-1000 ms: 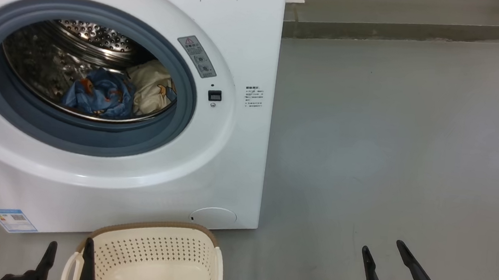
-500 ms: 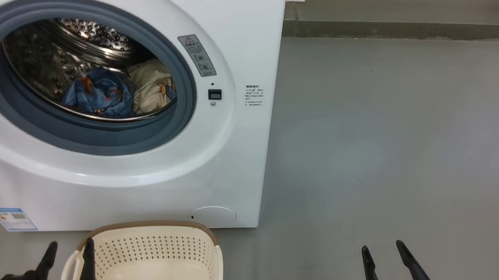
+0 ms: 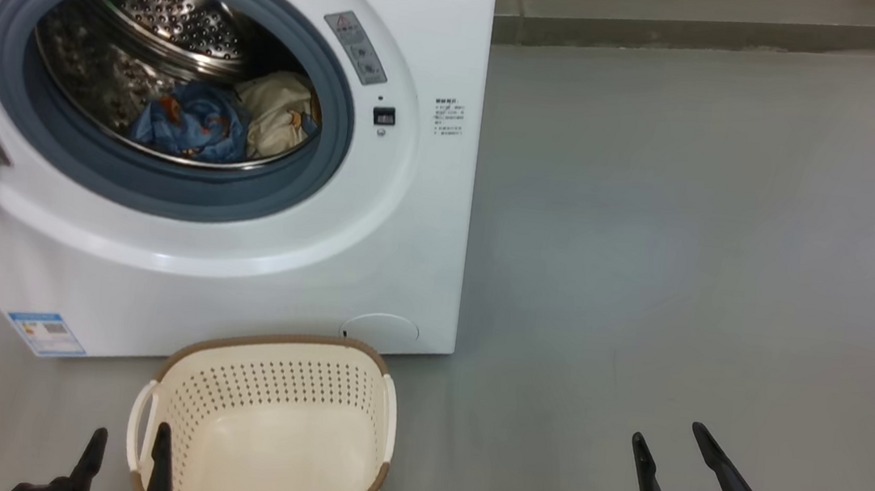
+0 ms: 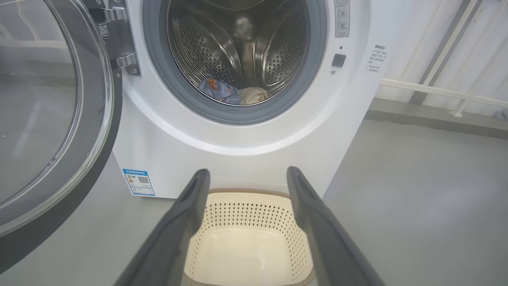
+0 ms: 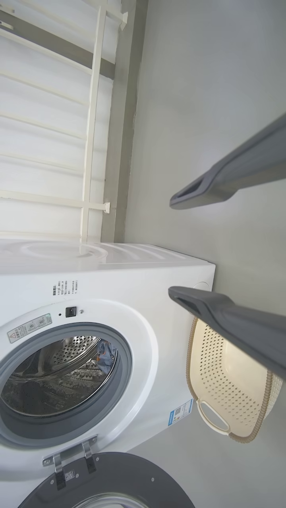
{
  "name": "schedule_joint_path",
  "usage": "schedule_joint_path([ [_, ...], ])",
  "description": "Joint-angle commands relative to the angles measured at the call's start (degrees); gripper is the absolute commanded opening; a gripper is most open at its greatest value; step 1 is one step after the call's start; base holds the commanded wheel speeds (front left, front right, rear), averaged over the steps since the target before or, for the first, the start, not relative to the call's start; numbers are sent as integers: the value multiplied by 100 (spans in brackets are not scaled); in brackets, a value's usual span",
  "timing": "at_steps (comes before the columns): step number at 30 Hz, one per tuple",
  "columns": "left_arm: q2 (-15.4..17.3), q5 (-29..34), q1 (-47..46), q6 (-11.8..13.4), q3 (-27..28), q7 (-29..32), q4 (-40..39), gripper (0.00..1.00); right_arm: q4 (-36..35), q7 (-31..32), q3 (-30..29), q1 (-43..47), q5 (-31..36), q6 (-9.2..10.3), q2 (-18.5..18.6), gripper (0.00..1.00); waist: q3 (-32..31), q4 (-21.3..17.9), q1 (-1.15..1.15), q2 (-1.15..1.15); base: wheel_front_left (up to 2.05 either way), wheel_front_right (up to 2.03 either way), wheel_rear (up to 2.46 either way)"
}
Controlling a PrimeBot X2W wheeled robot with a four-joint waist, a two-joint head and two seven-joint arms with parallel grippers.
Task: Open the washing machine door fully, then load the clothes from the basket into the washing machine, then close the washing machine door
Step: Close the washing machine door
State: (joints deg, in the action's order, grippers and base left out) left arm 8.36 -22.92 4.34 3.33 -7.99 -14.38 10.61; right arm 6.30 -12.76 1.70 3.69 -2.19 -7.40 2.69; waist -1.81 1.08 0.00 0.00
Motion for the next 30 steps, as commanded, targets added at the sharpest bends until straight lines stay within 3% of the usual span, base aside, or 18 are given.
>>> schedule_joint_path([
  [1,98,24,-272,23,192,-34,-103,100,-127,-41,168,-128,-16,-9,19,100,8,1,0,0,-166,166,0],
  [10,120,51,-269,5,198,-48,-129,100,-118,-58,176,-108,-30,-9,19,100,38,-1,0,0,-98,98,0],
  [30,108,93,-260,12,180,-58,-122,100,-77,-51,194,-146,-26,-9,19,100,27,7,0,0,-2,2,0],
])
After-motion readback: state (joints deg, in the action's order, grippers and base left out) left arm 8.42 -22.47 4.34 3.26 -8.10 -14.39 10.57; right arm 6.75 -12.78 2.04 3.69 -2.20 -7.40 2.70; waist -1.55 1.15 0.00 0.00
